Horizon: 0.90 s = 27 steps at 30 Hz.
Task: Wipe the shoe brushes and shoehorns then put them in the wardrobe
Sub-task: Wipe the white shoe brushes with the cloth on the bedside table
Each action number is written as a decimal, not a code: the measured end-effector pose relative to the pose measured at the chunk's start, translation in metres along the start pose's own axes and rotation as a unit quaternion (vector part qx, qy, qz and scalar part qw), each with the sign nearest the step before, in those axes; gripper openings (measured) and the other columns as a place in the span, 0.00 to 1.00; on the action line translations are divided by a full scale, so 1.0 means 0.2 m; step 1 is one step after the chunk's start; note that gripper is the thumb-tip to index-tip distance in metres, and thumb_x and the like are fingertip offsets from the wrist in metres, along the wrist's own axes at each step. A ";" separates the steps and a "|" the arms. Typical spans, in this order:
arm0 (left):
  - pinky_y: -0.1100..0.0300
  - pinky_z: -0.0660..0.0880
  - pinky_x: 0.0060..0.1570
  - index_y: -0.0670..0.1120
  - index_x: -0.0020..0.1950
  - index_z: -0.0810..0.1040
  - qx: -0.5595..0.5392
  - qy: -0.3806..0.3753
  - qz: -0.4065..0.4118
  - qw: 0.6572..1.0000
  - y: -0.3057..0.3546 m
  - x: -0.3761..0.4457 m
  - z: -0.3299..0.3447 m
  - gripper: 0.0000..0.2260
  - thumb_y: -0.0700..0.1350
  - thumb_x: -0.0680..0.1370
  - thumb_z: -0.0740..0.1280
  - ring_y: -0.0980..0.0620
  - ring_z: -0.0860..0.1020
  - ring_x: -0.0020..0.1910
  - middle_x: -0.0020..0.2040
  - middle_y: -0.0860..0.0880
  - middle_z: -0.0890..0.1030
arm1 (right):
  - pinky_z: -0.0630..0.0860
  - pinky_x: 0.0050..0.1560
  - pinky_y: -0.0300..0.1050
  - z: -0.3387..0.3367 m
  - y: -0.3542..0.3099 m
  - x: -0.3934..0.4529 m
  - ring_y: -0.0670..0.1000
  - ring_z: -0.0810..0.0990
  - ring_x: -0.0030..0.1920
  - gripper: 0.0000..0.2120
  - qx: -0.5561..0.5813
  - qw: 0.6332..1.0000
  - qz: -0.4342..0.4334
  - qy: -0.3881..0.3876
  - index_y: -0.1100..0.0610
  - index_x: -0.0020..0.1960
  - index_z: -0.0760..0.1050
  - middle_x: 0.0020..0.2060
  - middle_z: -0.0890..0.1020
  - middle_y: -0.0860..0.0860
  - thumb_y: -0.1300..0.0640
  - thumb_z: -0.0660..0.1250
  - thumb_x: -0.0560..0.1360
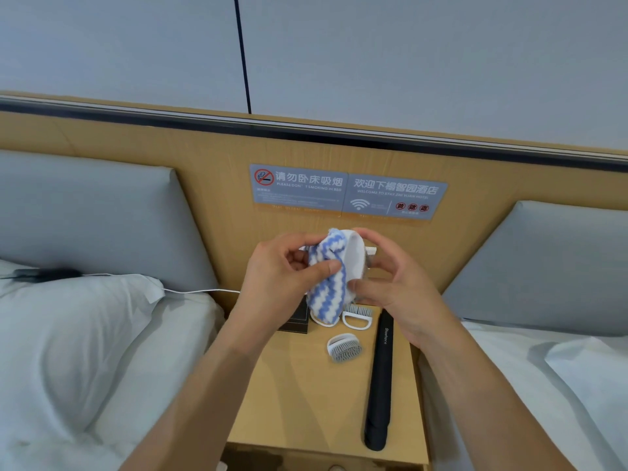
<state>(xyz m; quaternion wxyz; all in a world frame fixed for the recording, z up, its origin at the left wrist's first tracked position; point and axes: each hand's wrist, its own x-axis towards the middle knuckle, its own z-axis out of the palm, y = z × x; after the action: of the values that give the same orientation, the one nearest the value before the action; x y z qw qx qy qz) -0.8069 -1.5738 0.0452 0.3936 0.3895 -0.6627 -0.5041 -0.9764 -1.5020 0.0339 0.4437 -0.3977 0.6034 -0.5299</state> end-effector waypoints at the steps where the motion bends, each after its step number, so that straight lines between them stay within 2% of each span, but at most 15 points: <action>1: 0.55 0.82 0.44 0.52 0.54 0.83 0.005 -0.002 0.001 1.000 0.01 0.01 -0.01 0.15 0.43 0.69 0.79 0.55 0.83 0.42 0.45 0.54 0.85 | 0.83 0.52 0.59 0.01 0.00 0.00 0.57 0.85 0.52 0.36 -0.025 1.000 -0.017 -0.006 0.40 0.65 0.75 0.58 0.80 0.58 0.74 0.72 0.68; 6: 0.50 0.82 0.44 0.50 0.50 0.80 0.038 0.008 0.018 0.999 0.08 0.07 -0.05 0.13 0.44 0.68 0.79 0.53 0.83 0.42 0.46 0.54 0.84 | 0.81 0.56 0.57 0.03 0.02 0.00 0.51 0.82 0.59 0.40 -0.103 0.992 -0.066 -0.002 0.40 0.70 0.71 0.61 0.80 0.48 0.71 0.74 0.67; 9: 0.52 0.82 0.42 0.53 0.48 0.82 0.094 0.011 0.041 0.995 0.11 0.11 -0.05 0.11 0.46 0.68 0.78 0.55 0.82 0.39 0.43 0.54 0.84 | 0.81 0.55 0.57 0.04 0.04 0.00 0.49 0.84 0.54 0.39 -0.138 0.989 -0.059 0.017 0.46 0.71 0.71 0.58 0.82 0.46 0.68 0.75 0.64; 12: 0.54 0.80 0.41 0.53 0.48 0.84 0.156 -0.003 0.060 0.986 0.14 0.15 -0.04 0.08 0.47 0.70 0.77 0.55 0.80 0.38 0.40 0.53 0.83 | 0.82 0.52 0.56 0.07 0.05 0.00 0.48 0.85 0.51 0.33 -0.170 0.983 -0.065 0.014 0.47 0.65 0.76 0.52 0.85 0.45 0.64 0.75 0.62; 15: 0.59 0.77 0.39 0.54 0.47 0.84 0.176 -0.031 0.071 0.981 0.16 0.17 -0.04 0.06 0.47 0.71 0.76 0.57 0.79 0.36 0.40 0.54 0.83 | 0.82 0.54 0.55 0.07 0.08 0.00 0.48 0.85 0.51 0.27 -0.110 0.993 -0.048 0.008 0.46 0.57 0.79 0.51 0.86 0.46 0.68 0.75 0.64; 18: 0.62 0.76 0.39 0.55 0.48 0.83 0.167 -0.068 0.087 0.980 0.15 0.17 -0.06 0.06 0.46 0.73 0.75 0.58 0.78 0.39 0.44 0.55 0.82 | 0.81 0.58 0.55 0.06 0.10 -0.01 0.49 0.85 0.53 0.25 -0.053 0.998 -0.022 0.002 0.51 0.59 0.80 0.53 0.86 0.48 0.69 0.76 0.67; 20: 0.63 0.74 0.40 0.51 0.49 0.84 0.129 -0.073 0.102 0.984 0.13 0.15 -0.06 0.07 0.43 0.72 0.75 0.55 0.77 0.40 0.46 0.53 0.82 | 0.80 0.59 0.55 0.05 0.11 0.00 0.51 0.85 0.55 0.24 0.000 1.000 -0.004 0.000 0.54 0.61 0.80 0.53 0.86 0.50 0.69 0.76 0.68; 24: 0.49 0.77 0.46 0.47 0.50 0.84 0.080 -0.089 0.148 0.982 0.10 0.10 -0.05 0.09 0.38 0.71 0.75 0.46 0.77 0.44 0.50 0.51 0.81 | 0.82 0.54 0.51 0.06 0.13 0.02 0.57 0.85 0.55 0.22 0.119 0.991 0.042 -0.037 0.60 0.62 0.79 0.55 0.85 0.57 0.72 0.73 0.69; 27: 0.43 0.76 0.48 0.49 0.49 0.83 0.056 -0.104 0.148 0.982 0.05 0.08 -0.07 0.11 0.39 0.70 0.76 0.43 0.78 0.45 0.52 0.52 0.80 | 0.83 0.51 0.49 0.05 0.15 0.04 0.57 0.86 0.52 0.23 0.190 0.977 0.072 -0.058 0.64 0.62 0.78 0.54 0.85 0.59 0.66 0.73 0.67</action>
<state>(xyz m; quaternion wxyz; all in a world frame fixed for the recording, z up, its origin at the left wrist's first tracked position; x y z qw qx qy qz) -0.8017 -1.5915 0.0602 0.3702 0.2538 -0.7777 -0.4402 -0.9688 -1.5083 0.0036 0.5824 -0.2911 0.4923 -0.5777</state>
